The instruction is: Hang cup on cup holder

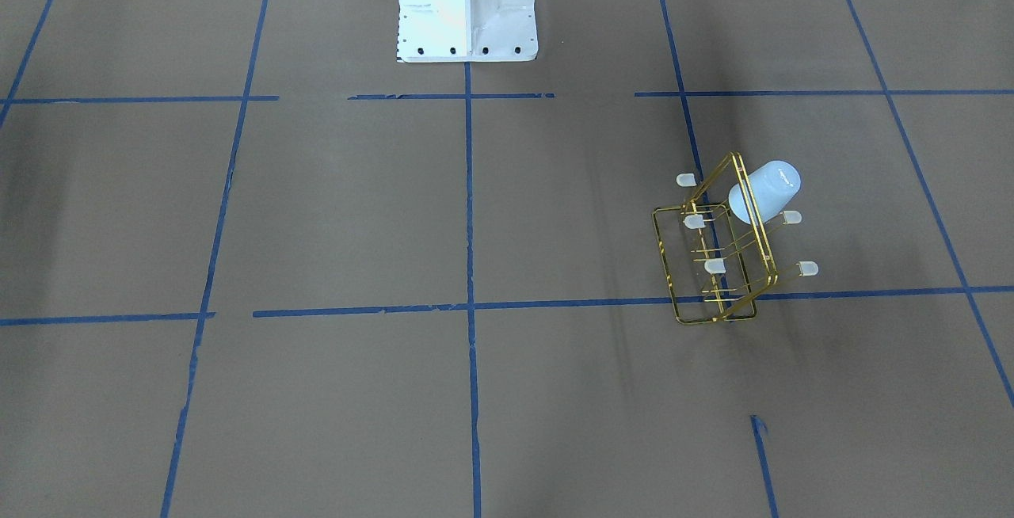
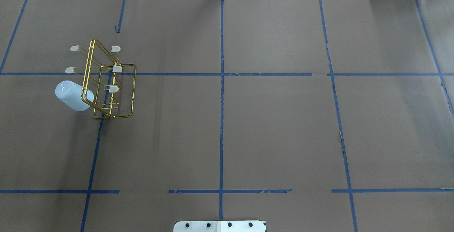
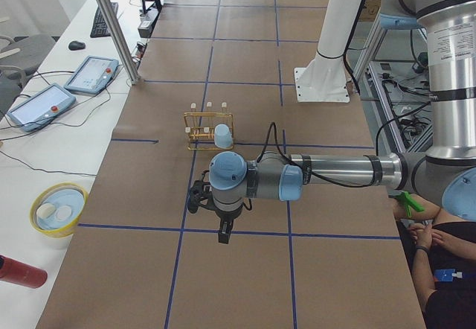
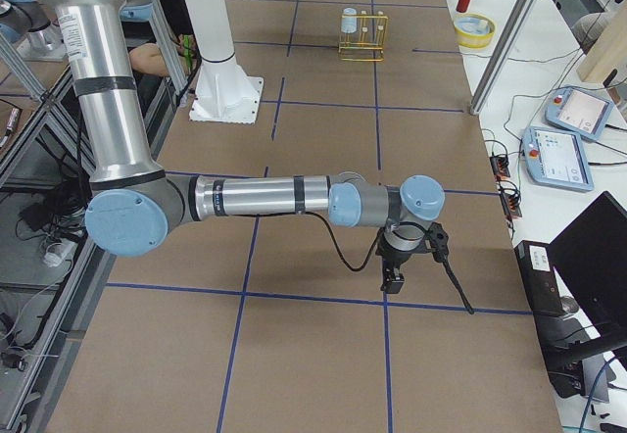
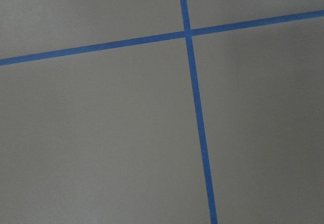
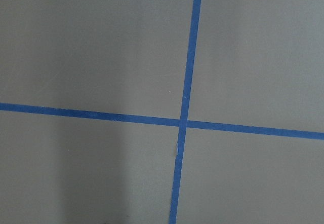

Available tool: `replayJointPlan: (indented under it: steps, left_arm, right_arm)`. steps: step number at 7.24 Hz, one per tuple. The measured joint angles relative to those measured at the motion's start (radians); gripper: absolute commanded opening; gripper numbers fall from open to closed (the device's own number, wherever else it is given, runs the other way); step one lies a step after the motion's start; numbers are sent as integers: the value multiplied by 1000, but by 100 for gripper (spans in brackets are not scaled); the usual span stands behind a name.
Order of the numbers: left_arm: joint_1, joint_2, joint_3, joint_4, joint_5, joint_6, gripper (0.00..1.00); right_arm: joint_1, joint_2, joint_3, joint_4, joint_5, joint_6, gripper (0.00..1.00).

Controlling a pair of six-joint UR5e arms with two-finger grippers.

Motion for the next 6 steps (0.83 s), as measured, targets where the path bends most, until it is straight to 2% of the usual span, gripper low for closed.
replayJointPlan:
  steps: [6]
  left_arm:
    - [-1,-1,-50,1,1,1,100]
  right_arm:
    - [1,0,0,0,0,0,100]
